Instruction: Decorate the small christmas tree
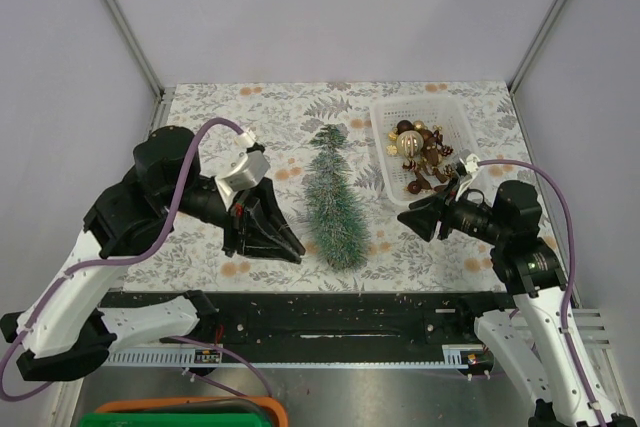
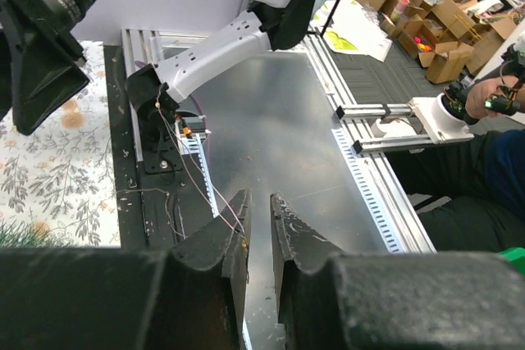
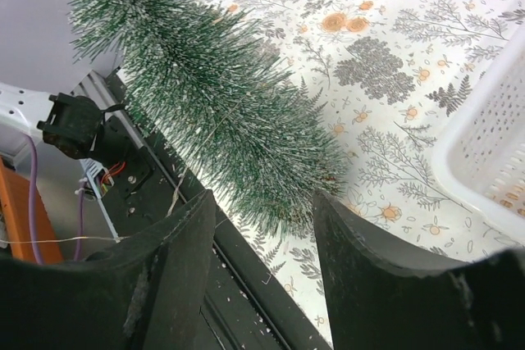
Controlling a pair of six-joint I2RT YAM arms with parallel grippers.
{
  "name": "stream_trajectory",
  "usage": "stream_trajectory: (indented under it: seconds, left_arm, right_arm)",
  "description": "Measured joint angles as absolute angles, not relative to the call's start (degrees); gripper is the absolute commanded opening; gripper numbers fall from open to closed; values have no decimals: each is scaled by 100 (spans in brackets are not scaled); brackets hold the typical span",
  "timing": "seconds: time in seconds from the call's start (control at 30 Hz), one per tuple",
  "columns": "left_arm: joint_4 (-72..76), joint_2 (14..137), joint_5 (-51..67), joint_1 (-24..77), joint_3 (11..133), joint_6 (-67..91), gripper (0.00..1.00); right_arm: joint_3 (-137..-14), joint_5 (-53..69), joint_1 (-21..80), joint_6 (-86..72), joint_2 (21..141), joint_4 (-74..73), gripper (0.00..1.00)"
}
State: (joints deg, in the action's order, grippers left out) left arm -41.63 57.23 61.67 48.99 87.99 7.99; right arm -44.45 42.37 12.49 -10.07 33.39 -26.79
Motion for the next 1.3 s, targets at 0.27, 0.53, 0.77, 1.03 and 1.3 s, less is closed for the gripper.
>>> stream_trajectory:
  seconds: [0.27,0.53,0.77,1.03,1.3]
  left_arm:
    - [-4386,5749,6324,4456,9513,843,19]
    - [-3562,5671,6722,4101,10490,1538,20]
    - [-2786,5754,6954,3835,11133,2397,22]
    - [-2530,5631,7430,3612,10449,2523,12]
    - [-4805,5422,7116,3299,9459,381,7]
  right_arm:
    - [-4466,4073,1249,-941,3297,-2873,59]
    - [-4624,3962,1249,-919,3389,-2974,59]
    - [-4624,3946,1249,-932,3400,-2987,60]
    - [-4624,3946,1249,-926,3371,-2991,61]
    - [-4713,3966,1249,-974,3463,-2899,62]
